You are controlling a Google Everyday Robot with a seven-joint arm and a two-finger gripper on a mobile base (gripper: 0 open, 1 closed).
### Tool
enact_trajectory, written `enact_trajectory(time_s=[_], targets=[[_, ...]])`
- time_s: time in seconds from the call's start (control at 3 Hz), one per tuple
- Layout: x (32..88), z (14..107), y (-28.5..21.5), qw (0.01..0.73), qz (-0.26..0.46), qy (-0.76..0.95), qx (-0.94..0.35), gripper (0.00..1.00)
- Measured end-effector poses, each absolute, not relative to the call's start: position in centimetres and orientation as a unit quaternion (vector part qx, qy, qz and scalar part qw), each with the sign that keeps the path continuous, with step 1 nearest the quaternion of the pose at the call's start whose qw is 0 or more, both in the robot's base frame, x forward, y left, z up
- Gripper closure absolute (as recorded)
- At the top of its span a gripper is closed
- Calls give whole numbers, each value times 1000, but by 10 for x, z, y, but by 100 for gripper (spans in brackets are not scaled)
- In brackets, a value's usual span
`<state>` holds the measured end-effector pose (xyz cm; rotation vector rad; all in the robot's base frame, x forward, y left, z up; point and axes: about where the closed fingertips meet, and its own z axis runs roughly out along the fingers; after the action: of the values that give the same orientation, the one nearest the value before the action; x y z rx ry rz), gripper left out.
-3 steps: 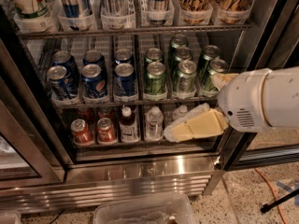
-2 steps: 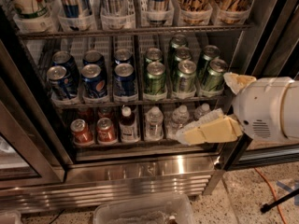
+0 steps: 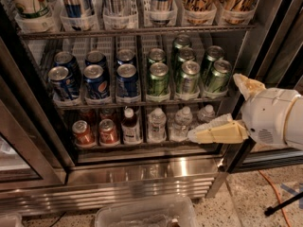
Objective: Pick green can from middle shelf of fridge
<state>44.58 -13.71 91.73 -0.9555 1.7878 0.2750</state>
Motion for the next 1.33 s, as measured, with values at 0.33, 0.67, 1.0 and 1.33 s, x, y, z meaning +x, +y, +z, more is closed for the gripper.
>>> enact_trajectory(time_s=[0.33, 0.67, 1.0, 1.33], targets=[[446, 918, -136, 523, 110, 741, -406, 0], [455, 907, -136, 543, 123, 740, -377, 0], [477, 889, -153, 588, 126, 738, -306, 0], [500, 873, -209, 634, 112, 741, -192, 0]])
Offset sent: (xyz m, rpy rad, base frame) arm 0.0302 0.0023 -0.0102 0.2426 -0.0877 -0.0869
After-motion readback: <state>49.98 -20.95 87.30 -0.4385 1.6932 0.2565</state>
